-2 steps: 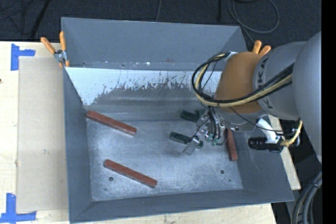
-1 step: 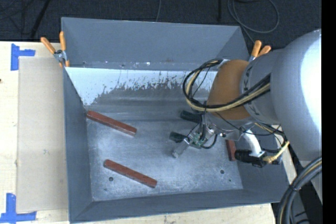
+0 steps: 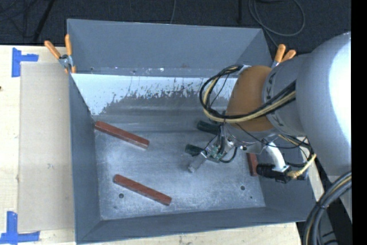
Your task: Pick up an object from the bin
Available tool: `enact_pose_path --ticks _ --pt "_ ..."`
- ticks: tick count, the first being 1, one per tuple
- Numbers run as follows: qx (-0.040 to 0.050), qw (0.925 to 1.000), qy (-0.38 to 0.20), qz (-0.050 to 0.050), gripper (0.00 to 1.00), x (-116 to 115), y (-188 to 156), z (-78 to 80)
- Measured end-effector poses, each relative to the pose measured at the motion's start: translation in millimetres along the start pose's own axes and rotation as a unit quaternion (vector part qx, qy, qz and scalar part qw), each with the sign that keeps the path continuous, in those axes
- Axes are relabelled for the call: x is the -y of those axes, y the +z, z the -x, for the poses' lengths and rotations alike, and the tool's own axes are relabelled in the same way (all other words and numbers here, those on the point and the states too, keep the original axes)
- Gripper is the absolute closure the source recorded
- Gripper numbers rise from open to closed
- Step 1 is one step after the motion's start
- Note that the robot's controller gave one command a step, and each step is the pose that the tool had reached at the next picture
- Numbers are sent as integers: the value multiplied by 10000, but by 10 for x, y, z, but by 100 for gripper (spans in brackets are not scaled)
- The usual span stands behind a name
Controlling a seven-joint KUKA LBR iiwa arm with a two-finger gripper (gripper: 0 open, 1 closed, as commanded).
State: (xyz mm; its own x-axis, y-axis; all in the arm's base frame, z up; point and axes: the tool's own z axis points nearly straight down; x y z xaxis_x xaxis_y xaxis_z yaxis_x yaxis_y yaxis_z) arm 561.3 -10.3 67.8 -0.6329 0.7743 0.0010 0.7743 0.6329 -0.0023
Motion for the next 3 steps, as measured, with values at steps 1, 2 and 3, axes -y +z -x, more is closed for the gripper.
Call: enact_pose_path --ticks 1,2,3 --pt "4 10000 -11 3 100 -4 -8 2" --pt "19 10000 -40 27 100 -13 -614 10" --pt "9 10000 -73 18 100 -14 -894 14"
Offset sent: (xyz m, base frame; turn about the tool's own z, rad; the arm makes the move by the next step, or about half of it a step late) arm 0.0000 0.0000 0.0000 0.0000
